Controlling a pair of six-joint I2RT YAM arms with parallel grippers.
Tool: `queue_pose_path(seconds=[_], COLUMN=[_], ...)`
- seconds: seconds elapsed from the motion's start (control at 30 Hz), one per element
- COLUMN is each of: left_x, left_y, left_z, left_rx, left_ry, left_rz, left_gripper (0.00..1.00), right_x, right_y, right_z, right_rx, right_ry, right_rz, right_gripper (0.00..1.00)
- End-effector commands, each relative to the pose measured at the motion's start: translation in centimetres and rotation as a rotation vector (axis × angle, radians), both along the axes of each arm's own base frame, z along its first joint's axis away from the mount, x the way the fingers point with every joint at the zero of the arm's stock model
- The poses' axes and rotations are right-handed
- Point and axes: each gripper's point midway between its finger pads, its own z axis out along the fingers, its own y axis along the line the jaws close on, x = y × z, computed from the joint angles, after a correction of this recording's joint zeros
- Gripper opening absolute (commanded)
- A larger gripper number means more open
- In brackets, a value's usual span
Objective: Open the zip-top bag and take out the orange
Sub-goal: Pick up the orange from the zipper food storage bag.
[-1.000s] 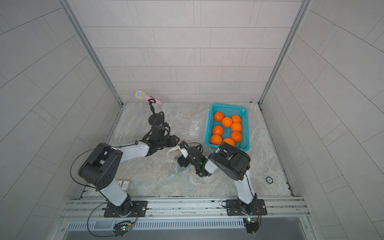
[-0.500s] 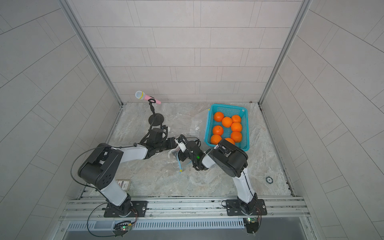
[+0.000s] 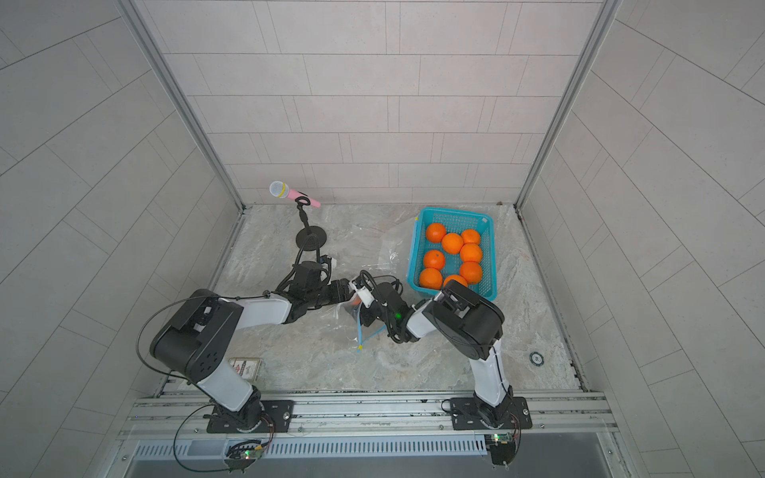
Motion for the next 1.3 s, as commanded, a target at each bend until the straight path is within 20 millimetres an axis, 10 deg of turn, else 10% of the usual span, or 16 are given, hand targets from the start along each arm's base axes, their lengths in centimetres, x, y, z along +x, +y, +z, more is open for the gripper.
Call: queue_pose_path(seconds=[0.0,0.33,0.7,0.8,0.83,1.1,1.27], left_x=[-0.2,0.3,2.1,1.9,1.7,-0.9,-4.2], left_y=[1.8,1.8,2.4,1.4,1.1,-1.8,-9.0], left_z=[-1.5,-3.0,0.7,2.0,2.8,12.8,15.9], left_rx=[0.107,0.123,0.176,0.117,0.116,0.083,-0.059], left_ry=[0.012,0.034,-0.038,-0.068,-0.083,-0.305,-0.365], left_rz=[0.036,0.037,0.074,0.050,0.045,0.006,-0.181], left_gripper=[0.72,0.72,0.72,0.81,0.99,1.00,1.00], right_x=[-1.6,-4.9,-8.3,-7.8,-7.4,-3.8,0.4], right_y=[-0.2,-2.0,-8.8,-10.7,-11.5,-18.1,-25.8], right_z=[1.3,3.1,3.0,5.3,6.2,13.6,14.3], right_rx=[0.004,0.036,-0.115,-0.109,-0.101,-0.021,-0.088], right_ry=[0.045,0.200,0.359,0.319,0.314,0.325,0.384], right_rz=[0.038,0.034,-0.149,-0.233,-0.263,-0.476,-0.709], right_gripper=[0.62,0.61,0.60,0.60,0.60,0.60,0.61])
